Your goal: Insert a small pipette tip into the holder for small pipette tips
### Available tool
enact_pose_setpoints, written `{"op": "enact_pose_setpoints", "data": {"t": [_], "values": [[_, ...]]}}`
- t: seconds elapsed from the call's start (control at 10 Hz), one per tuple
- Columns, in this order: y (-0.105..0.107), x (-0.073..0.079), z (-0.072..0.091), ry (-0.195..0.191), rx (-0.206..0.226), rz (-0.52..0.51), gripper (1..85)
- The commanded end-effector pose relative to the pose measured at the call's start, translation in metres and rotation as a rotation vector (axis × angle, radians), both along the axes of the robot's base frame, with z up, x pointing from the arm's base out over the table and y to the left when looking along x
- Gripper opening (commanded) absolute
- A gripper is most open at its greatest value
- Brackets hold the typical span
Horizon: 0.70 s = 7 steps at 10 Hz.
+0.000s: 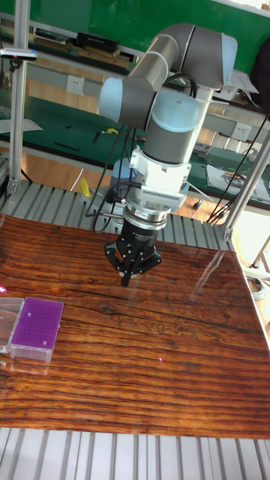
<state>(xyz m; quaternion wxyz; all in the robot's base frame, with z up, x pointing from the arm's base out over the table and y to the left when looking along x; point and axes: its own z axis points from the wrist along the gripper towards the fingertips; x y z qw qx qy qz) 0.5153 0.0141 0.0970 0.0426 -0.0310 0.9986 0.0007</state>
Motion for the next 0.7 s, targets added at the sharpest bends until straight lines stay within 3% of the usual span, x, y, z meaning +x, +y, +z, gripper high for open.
{"op": "enact_pose_setpoints", "data": {"t": [0.0, 0.2, 0.6], "values": [[0.0055, 0.0082, -0.0039, -0.008, 0.021, 0.005, 1.0], [0.0010, 0.0143, -0.0096, -0.003, 0.030, 0.011, 1.0], [0.0042, 0.0123, -0.0109, 0.006, 0.037, 0.022, 1.0]]}}
